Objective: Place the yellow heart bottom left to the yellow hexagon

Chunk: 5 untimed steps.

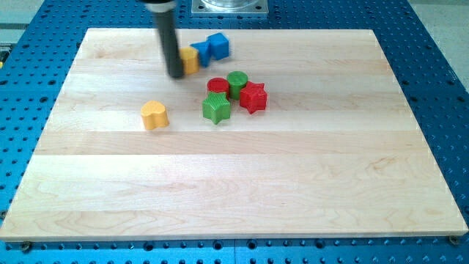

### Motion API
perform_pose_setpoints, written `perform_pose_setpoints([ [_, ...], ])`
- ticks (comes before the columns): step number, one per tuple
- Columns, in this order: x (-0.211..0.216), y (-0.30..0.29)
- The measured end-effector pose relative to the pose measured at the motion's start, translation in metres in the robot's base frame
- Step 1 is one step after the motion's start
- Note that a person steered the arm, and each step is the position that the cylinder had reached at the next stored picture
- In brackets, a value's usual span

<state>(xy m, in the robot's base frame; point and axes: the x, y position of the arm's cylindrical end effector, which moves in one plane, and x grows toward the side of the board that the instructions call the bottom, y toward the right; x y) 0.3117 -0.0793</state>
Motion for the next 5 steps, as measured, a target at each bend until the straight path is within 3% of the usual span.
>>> perform_pose_setpoints([
  [1, 0.043, -0.046],
  [2, 0.127, -0.013],
  [3, 0.146, -0.04],
  [5, 0.143, -0.134],
])
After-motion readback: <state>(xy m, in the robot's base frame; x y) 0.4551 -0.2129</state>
